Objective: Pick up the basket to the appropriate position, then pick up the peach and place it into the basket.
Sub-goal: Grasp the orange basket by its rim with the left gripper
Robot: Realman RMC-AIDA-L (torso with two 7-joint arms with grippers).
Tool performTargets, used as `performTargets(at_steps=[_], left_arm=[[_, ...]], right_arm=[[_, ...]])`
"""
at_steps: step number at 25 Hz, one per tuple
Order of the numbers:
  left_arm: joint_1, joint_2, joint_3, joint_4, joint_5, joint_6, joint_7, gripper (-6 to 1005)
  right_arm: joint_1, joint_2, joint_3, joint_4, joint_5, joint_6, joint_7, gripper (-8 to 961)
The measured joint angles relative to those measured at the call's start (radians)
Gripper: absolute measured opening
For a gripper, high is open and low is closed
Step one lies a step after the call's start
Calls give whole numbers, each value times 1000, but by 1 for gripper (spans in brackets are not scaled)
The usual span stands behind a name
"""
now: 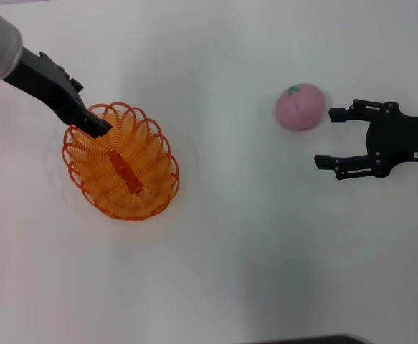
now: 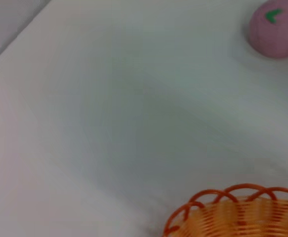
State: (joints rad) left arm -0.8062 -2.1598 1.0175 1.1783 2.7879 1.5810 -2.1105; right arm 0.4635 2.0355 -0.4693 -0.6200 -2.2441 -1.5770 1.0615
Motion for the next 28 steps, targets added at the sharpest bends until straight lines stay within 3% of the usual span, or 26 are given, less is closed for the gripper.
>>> performTargets(at_steps=[28], left_arm=[[-70, 2, 62, -238, 67, -195, -7, 900]], right_arm=[[4, 1, 0, 0, 0, 4, 0, 936]])
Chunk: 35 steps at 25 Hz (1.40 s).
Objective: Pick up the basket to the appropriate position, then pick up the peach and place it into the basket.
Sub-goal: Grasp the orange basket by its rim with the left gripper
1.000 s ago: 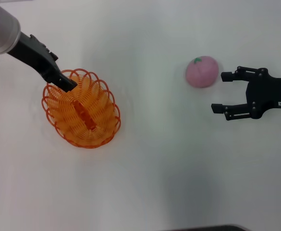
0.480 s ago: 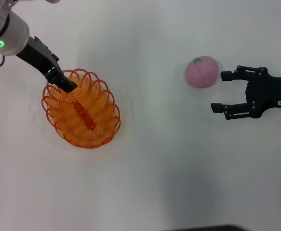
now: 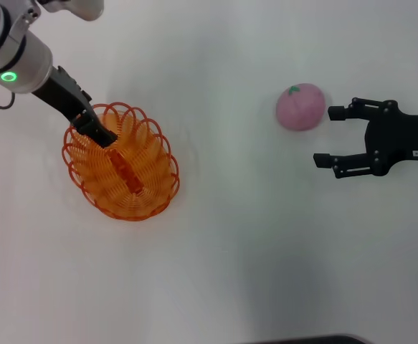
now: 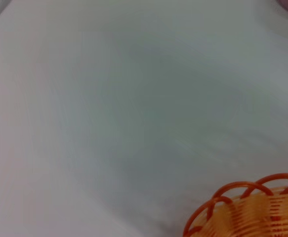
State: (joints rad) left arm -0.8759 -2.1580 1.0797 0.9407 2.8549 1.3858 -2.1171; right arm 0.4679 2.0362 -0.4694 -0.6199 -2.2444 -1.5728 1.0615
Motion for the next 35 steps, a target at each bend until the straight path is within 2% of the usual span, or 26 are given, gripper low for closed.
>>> performTargets(at_steps=[16, 35], left_arm=[[-10, 2, 23, -60, 1, -51, -1, 899], [-10, 3, 37, -65, 1, -60, -1, 899]], right_arm=[[0, 4, -21, 5, -3, 20, 0, 934], [-3, 7, -20, 4, -3, 20, 0, 932]])
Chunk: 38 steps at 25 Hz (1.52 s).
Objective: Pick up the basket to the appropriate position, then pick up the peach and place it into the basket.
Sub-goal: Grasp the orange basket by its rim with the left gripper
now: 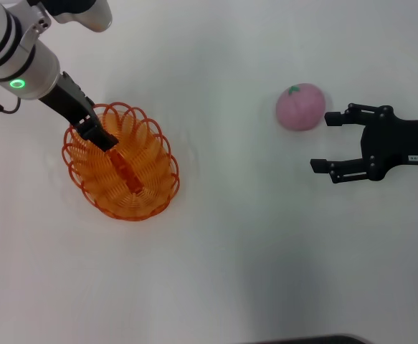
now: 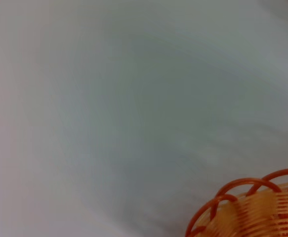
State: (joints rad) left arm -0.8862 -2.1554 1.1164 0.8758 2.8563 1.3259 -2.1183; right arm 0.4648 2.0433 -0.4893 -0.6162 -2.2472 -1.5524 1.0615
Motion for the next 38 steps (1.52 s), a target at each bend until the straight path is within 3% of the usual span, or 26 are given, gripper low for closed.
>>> performTargets(at_steps=[5, 16, 22, 25, 38], left_arm=[[4, -1, 8, 7, 0, -1, 0, 751], [2, 2, 19, 6, 0, -1, -18, 523], [6, 3, 48, 4, 0, -5, -24, 307], [6, 3, 49, 4, 0, -5, -24, 125], [-3, 14, 42, 10, 0, 37, -49, 116]], right_arm=[[-1, 0, 0, -1, 0, 0, 0, 932], [-2, 0, 0, -3, 0, 0, 0, 930], [-2, 0, 0, -4, 0, 0, 0, 929], [-2, 0, 2, -4, 0, 0, 0, 929], [0, 2, 8, -4, 0, 0, 0, 928]])
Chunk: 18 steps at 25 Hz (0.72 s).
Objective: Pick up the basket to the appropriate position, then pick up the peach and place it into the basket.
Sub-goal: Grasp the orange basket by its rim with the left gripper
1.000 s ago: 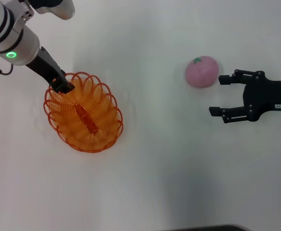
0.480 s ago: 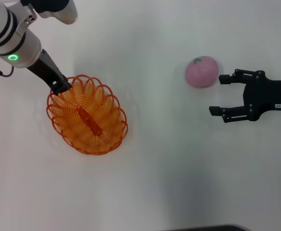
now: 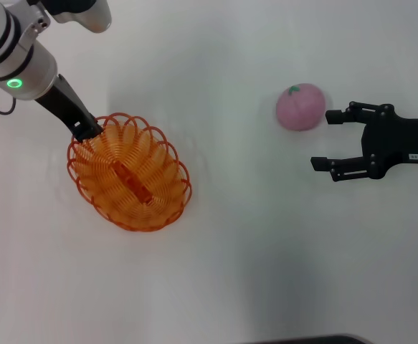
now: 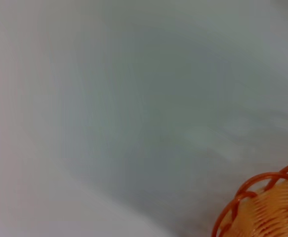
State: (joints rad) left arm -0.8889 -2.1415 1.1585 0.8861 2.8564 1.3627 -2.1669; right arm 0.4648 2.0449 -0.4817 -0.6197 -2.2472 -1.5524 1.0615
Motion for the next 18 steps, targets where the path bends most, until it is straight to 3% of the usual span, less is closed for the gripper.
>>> performTargets(at_steps=[7, 18], left_arm=[[-18, 25, -14, -4, 0, 68, -87, 112], [-53, 47, -238, -4, -2, 239, -138, 84]], right_arm=[[-2, 0, 0, 0, 1, 0, 0, 927], [1, 0, 0, 0, 1, 0, 0, 925]])
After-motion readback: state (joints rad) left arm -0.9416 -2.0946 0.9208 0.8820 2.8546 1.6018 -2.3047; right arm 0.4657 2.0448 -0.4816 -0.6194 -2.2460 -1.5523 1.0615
